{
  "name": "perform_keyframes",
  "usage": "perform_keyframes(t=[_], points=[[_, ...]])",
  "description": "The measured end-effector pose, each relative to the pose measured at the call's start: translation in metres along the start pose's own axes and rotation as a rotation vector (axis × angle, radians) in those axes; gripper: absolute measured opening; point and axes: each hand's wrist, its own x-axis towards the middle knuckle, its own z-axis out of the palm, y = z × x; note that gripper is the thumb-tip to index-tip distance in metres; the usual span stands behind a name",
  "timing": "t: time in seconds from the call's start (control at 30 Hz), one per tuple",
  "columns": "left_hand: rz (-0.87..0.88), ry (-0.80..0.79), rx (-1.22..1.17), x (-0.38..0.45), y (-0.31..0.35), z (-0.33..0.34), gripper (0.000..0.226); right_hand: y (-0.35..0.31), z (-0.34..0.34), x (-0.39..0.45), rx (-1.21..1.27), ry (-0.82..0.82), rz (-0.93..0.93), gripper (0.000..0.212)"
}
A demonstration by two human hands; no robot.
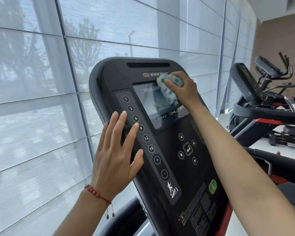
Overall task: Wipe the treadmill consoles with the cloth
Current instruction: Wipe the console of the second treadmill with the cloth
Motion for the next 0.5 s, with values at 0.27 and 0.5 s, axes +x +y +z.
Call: perform_keyframes(t=[0.27, 0.5], points=[[0.015, 0.024, -0.001, -0.001, -0.002, 0.004, 0.048, 0.056, -0.026, 0.026, -0.110, 0.115, 0.211, 0.038], [-0.005, 0.057, -0.028, -0.002, 0.001, 0.010, 0.046, 0.027, -0.019, -0.006, -0.046, 0.007, 0.182, 0.027]])
